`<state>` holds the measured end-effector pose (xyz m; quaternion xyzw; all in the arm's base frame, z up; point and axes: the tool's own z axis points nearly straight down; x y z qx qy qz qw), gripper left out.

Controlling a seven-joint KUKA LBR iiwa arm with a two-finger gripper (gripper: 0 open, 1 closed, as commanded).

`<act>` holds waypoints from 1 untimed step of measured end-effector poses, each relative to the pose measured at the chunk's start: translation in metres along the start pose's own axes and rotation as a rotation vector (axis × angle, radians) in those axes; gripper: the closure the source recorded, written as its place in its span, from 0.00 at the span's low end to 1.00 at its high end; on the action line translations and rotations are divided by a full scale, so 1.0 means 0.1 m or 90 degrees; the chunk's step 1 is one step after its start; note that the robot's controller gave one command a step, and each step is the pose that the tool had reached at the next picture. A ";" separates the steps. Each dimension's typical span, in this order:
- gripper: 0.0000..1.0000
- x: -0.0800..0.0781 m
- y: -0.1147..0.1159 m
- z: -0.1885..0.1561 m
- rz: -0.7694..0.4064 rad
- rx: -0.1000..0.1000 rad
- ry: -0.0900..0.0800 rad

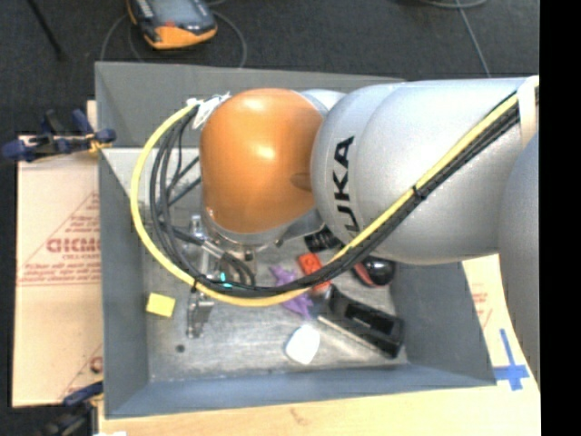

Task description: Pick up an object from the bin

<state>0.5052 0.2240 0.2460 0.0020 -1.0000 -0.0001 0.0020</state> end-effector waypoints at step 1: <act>0.00 -0.02 -0.01 -0.03 0.002 -0.001 -0.004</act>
Offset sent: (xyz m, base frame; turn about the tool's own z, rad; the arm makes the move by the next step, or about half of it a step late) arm 0.0227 -0.0181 -0.0842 0.0283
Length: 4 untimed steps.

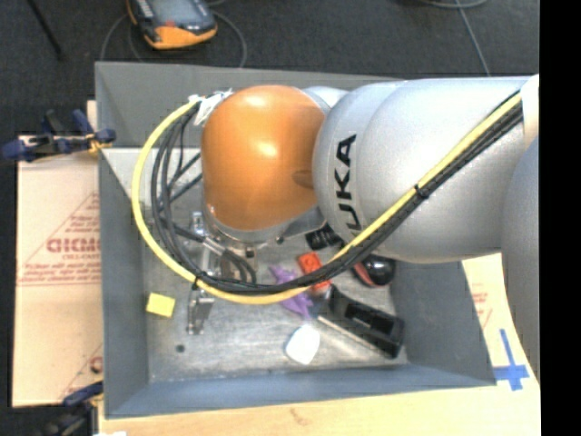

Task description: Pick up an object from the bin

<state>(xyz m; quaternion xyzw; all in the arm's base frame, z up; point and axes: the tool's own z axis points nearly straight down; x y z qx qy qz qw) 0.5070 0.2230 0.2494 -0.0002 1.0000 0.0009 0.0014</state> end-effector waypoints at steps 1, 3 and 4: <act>0.00 -0.15 -0.10 0.52 0.010 -0.002 -0.004; 0.00 0.04 -0.43 1.69 0.145 0.000 -0.001; 1.00 -0.64 0.05 1.49 0.262 -0.003 -0.005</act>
Offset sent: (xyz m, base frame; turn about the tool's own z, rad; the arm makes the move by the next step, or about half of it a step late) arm -0.0030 -0.0301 -0.1399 0.2446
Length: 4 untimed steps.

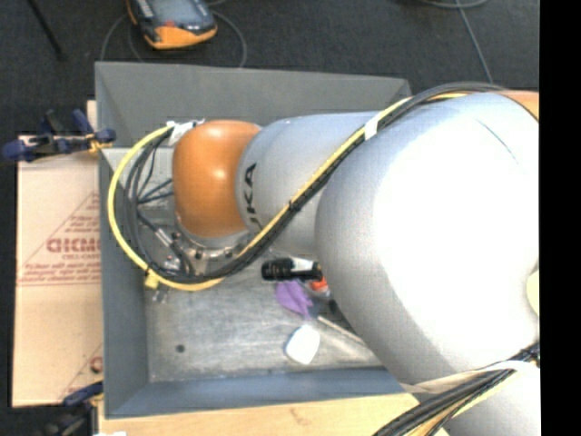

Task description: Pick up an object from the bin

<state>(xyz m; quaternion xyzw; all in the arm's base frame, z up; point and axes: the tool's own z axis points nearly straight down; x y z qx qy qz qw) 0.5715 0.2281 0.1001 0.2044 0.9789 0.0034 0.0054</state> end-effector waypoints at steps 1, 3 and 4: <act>1.00 0.00 0.00 0.00 0.002 0.000 0.000; 1.00 0.00 0.00 0.00 0.005 -0.001 0.000; 1.00 0.00 0.00 0.00 0.005 -0.001 0.000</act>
Offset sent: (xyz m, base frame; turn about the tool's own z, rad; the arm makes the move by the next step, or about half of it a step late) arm 0.0000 0.0000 0.0000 0.0000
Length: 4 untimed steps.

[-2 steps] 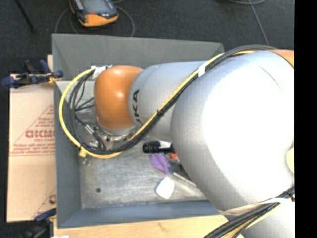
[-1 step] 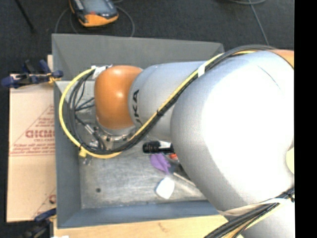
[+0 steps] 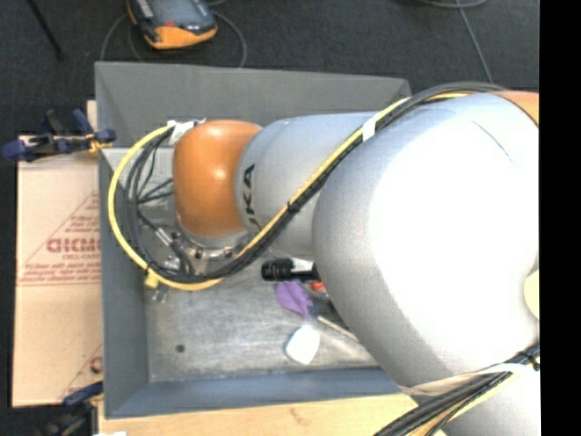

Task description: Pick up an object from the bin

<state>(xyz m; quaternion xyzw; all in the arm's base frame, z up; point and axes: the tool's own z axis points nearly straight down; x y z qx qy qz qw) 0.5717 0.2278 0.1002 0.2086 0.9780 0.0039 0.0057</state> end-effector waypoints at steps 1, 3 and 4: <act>1.00 -0.04 -0.02 -0.54 -0.011 0.008 0.007; 1.00 0.10 -0.28 -0.63 -0.042 0.013 0.013; 1.00 0.12 -0.29 -1.30 -0.052 0.007 0.007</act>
Offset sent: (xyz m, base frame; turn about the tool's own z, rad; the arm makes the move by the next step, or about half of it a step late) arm -0.0344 -0.0163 -0.0116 -0.0615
